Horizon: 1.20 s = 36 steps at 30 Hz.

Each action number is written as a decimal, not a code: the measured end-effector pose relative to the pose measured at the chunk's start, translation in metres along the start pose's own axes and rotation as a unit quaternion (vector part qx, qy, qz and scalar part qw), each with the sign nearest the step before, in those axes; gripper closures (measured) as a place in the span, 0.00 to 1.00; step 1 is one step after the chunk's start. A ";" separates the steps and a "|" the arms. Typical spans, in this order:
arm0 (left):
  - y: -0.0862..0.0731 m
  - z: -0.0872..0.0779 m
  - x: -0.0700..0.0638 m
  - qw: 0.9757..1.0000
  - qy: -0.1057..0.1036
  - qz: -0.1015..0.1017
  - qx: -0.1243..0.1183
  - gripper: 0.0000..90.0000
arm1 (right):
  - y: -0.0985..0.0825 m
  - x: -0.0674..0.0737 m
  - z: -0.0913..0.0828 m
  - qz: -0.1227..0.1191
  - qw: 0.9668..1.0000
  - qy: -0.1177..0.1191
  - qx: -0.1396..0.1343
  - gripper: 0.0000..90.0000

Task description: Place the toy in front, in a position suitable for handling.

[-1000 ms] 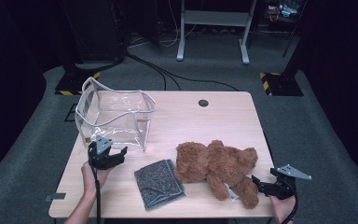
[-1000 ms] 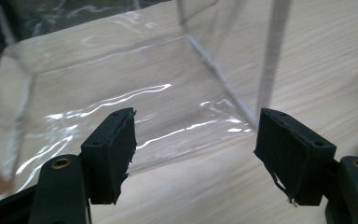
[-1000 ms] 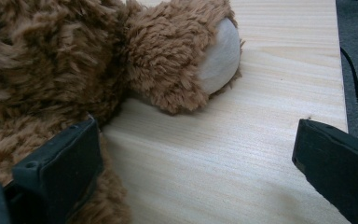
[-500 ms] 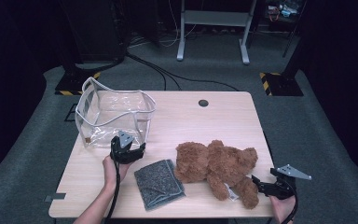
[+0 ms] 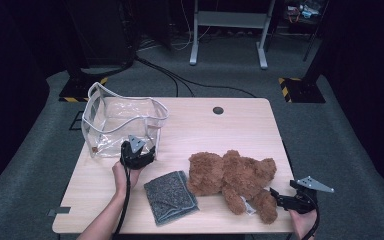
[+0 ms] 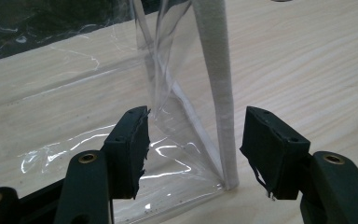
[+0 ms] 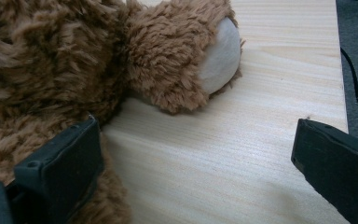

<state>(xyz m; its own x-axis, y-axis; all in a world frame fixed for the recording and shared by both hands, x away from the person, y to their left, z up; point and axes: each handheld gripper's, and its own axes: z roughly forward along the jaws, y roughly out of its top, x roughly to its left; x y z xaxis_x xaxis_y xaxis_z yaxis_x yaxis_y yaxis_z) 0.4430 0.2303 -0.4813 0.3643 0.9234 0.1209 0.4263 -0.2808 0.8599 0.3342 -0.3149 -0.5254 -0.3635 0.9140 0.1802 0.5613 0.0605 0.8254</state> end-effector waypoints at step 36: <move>0.010 0.022 0.070 0.999 0.016 -0.034 0.004 0.46 | 0.000 0.001 0.000 -0.003 1.000 -0.003 -0.002 0.02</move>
<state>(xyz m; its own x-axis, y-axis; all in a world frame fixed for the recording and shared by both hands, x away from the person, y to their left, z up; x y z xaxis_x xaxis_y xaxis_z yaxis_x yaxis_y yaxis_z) 0.4906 0.2864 -0.4749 0.3085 0.9480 0.0781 0.4565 -0.2196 0.8622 0.3340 -0.3145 -0.5254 -0.3628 0.9159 0.1716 0.5565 0.0653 0.8283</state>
